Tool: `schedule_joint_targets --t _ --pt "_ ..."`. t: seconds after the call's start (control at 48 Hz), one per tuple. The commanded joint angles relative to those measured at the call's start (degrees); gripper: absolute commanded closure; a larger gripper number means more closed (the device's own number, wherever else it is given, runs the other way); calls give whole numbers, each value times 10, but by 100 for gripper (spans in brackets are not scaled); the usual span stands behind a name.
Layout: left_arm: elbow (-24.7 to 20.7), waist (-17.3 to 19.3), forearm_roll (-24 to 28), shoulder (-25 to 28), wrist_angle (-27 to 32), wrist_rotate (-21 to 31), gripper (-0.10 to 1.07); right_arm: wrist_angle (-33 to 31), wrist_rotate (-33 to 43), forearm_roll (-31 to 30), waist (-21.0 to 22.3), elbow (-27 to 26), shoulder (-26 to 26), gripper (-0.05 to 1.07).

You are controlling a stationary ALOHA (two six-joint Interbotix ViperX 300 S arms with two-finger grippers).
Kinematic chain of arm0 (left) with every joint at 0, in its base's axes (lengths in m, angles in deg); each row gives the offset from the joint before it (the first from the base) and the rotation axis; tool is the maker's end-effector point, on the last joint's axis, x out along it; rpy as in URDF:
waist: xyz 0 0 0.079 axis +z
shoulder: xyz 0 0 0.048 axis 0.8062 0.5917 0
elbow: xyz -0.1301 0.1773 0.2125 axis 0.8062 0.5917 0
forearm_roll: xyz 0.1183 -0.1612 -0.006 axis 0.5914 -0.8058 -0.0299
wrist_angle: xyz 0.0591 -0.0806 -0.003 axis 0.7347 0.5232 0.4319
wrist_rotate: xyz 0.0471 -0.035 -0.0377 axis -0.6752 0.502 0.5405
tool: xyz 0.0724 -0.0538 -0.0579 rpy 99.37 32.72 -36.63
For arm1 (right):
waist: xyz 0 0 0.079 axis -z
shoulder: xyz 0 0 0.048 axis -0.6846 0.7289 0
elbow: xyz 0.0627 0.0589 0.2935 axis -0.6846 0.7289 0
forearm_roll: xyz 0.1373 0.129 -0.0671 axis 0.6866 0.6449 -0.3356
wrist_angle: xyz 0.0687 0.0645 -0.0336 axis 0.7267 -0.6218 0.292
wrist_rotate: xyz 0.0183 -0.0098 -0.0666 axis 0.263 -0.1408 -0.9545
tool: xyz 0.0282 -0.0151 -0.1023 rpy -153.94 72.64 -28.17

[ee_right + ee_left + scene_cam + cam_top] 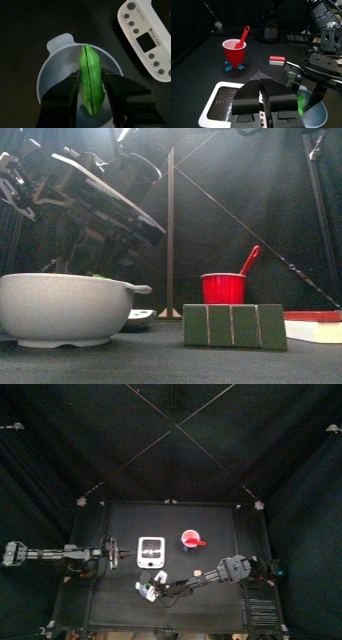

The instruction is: Place peas above green sushi roll

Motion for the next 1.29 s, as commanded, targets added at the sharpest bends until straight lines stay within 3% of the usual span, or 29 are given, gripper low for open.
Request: schedule_joint_targets --t 0.0,0.208,0.708,0.833,0.979,1.104,1.271 --pt "-7 0 -1 1 -5 -1 65 1 -2 -3 1 -11 -34 44" --pt "-7 0 0 1 -5 -1 65 -21 -1 -11 0 8 -57 45" --pt "-7 1 0 2 -5 -1 65 -52 -1 -87 -11 185 -208 45" --pt "-6 1 -1 2 -5 -1 65 -35 -1 -101 -9 253 -243 45" --pt "-6 4 0 2 -5 -1 65 28 -1 -121 -8 322 -257 45" --pt "-6 4 0 1 -5 -1 65 69 -1 -129 -1 354 -259 45" --pt "-6 4 -1 1 -4 -1 65 73 -2 -145 16 383 -259 45"
